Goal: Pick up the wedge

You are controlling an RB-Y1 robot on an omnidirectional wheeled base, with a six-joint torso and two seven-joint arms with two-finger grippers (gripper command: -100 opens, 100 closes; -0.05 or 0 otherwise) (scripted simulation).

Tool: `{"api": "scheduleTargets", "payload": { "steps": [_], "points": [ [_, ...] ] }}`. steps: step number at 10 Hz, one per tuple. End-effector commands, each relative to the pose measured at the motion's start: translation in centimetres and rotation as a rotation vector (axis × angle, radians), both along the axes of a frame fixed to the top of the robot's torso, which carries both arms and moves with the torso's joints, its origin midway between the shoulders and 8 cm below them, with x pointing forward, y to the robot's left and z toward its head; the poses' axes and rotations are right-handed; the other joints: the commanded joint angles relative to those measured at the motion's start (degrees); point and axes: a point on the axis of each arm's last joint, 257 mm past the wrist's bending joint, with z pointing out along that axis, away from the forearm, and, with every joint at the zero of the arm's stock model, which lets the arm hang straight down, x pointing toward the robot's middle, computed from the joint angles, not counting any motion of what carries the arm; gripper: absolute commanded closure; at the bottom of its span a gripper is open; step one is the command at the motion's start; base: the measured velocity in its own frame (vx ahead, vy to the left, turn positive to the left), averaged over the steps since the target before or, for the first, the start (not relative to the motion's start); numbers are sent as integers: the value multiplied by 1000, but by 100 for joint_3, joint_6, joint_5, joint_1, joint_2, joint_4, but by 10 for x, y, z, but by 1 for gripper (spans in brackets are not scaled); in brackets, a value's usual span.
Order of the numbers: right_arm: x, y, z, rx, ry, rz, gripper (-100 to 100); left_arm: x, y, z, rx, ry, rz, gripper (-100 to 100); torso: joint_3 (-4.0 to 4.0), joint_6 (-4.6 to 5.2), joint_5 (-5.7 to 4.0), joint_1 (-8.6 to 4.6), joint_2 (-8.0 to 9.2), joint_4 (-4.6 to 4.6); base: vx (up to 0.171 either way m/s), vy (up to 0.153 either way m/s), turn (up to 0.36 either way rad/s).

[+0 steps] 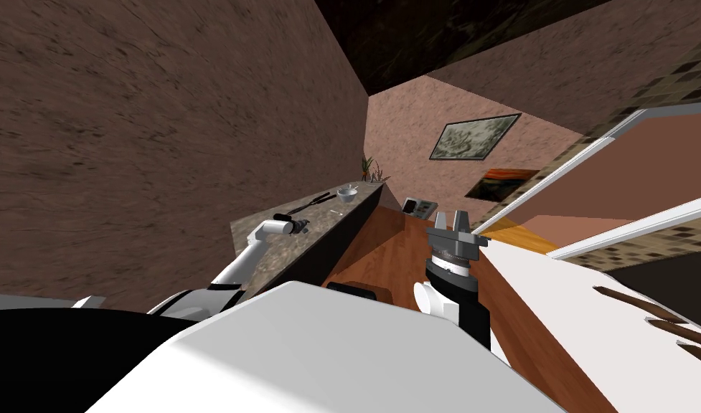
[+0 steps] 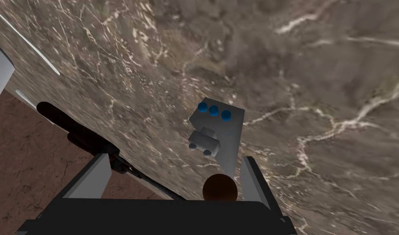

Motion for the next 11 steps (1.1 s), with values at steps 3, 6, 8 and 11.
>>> {"api": "scheduleTargets", "payload": {
  "steps": [3,6,8,11],
  "points": [
    [0,0,0,0,0,0,0,-17,21,-13,-19,121,23,-100,-4,0,0,-1,-7,-2,54,-1,-40],
    [0,0,0,0,0,0,0,-34,29,-21,-36,211,38,-100,-5,0,-1,-2,-8,-2,51,-2,-20],
    [0,0,0,0,0,0,0,-45,37,-24,-50,269,51,-100,-7,0,0,-1,-12,-3,65,-1,-10],
    [0,0,0,0,0,0,0,-62,51,-25,-78,358,77,-100,-6,0,0,-3,-10,-3,70,-4,-1]
  ]
}}
